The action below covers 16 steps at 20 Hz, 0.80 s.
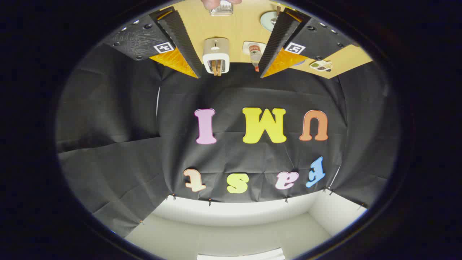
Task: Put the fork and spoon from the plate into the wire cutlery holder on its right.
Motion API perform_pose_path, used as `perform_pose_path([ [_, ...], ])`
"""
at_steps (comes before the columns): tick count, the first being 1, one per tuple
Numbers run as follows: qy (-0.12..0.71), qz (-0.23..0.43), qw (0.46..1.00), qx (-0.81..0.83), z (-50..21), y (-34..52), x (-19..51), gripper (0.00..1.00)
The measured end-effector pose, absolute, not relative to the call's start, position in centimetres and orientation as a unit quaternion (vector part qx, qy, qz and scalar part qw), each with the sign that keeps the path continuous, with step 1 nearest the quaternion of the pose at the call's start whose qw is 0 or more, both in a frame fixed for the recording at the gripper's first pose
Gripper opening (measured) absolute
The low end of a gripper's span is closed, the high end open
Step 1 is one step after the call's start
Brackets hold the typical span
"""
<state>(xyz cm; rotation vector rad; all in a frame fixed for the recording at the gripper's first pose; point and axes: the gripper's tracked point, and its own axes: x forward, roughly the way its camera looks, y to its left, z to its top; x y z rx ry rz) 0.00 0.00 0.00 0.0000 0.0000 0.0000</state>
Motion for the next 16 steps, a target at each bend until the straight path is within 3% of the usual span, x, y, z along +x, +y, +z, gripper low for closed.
perform_pose_path([
  [16, -0.009, -0.005, 1.0, 0.003, 1.13, -0.25, 0.02, 0.95],
])
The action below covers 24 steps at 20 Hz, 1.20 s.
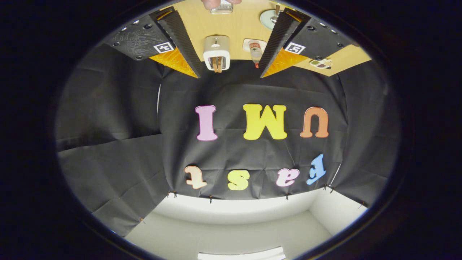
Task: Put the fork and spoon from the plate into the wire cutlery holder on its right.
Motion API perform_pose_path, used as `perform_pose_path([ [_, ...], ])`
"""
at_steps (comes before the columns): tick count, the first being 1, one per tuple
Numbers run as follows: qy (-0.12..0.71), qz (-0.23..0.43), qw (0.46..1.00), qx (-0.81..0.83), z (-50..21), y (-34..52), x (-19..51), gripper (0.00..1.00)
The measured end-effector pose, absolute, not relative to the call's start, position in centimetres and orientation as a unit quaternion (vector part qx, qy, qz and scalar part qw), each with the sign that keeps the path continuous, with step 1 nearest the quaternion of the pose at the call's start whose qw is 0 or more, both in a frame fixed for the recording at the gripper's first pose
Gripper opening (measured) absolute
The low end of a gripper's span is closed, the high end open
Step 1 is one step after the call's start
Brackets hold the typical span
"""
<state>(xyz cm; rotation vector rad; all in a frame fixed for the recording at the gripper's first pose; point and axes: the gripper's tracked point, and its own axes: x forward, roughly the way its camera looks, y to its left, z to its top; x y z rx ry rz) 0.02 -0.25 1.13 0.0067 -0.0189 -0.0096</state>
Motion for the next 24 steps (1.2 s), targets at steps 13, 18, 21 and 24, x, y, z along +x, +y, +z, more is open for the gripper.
perform_pose_path([
  [13, 0.052, 0.014, 0.999, -0.001, -2.9, 1.6, -1.0, 0.95],
  [18, 0.084, 0.024, 0.996, -0.006, -5.1, 3.1, -1.5, 0.95],
  [21, 0.105, 0.036, 0.994, -0.01, -6.5, 4.6, -1.2, 0.95],
  [24, 0.136, 0.053, 0.989, -0.013, -8.8, 6.7, -0.9, 0.95],
])
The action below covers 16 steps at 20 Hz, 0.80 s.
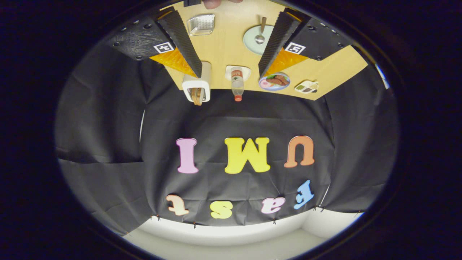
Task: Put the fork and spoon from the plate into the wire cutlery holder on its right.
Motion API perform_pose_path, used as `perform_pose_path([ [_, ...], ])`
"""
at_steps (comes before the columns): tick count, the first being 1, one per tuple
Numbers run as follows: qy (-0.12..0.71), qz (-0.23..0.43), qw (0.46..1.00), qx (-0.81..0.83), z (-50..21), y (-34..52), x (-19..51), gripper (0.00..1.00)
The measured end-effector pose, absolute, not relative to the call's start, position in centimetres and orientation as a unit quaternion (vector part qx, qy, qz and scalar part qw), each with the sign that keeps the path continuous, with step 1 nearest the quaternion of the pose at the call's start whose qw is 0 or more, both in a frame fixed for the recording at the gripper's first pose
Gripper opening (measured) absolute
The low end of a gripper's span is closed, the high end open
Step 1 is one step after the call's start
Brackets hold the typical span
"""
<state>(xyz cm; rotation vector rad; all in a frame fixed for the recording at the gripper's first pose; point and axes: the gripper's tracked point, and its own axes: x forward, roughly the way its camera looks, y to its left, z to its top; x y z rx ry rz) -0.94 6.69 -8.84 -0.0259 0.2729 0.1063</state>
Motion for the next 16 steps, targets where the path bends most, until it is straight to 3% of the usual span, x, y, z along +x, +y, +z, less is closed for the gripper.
perform_pose_path([
  [16, 0.349, 0.116, 0.925, -0.094, -29.0, 16.2, 0.8, 0.96],
])
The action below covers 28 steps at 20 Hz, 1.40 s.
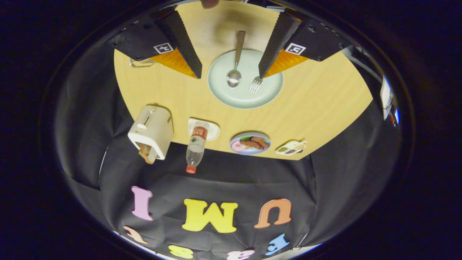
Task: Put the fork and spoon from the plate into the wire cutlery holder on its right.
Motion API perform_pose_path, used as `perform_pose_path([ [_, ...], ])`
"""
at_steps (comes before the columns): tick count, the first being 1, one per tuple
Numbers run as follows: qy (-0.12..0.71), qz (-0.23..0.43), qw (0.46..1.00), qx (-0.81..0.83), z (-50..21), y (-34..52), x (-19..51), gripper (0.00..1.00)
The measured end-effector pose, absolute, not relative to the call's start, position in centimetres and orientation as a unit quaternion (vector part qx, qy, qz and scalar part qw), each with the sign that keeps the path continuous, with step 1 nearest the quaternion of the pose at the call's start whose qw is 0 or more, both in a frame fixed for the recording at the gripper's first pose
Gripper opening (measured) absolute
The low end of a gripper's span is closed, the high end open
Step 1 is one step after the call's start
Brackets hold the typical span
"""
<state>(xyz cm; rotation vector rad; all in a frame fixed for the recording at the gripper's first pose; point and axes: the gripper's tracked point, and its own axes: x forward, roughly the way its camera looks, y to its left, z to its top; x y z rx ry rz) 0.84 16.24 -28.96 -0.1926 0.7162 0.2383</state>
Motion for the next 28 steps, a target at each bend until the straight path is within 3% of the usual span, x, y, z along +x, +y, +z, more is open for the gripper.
perform_pose_path([
  [5, 0.391, 0.122, 0.906, -0.107, -33.6, 17.3, 1.6, 0.93],
  [6, 0.395, 0.122, 0.904, -0.106, -34.3, 17.5, 1.9, 0.86],
  [10, 0.426, 0.119, 0.891, -0.103, -36.9, 18.2, 2.5, 0.77],
  [13, 0.443, 0.113, 0.883, -0.103, -38.2, 18.3, 2.3, 0.58],
  [15, 0.454, 0.1, 0.878, -0.113, -39.0, 17.9, 2.0, 0.58],
  [18, 0.469, 0.094, 0.873, -0.101, -39.8, 17.8, 1.8, 0.3],
  [19, 0.469, 0.08, 0.873, -0.104, -39.6, 17.2, 1.7, 0.3],
  [20, 0.472, 0.076, 0.872, -0.101, -39.6, 17.0, 2.0, 0.1],
  [22, 0.48, 0.081, 0.868, -0.093, -40.0, 17.1, 1.9, 0.1],
  [23, 0.486, 0.079, 0.865, -0.092, -39.7, 16.9, 1.8, 0.02],
  [24, 0.493, 0.079, 0.862, -0.087, -39.6, 16.9, 1.6, 0.01],
  [28, 0.504, 0.081, 0.858, -0.052, -37.2, 17.0, 1.5, 0.01],
])
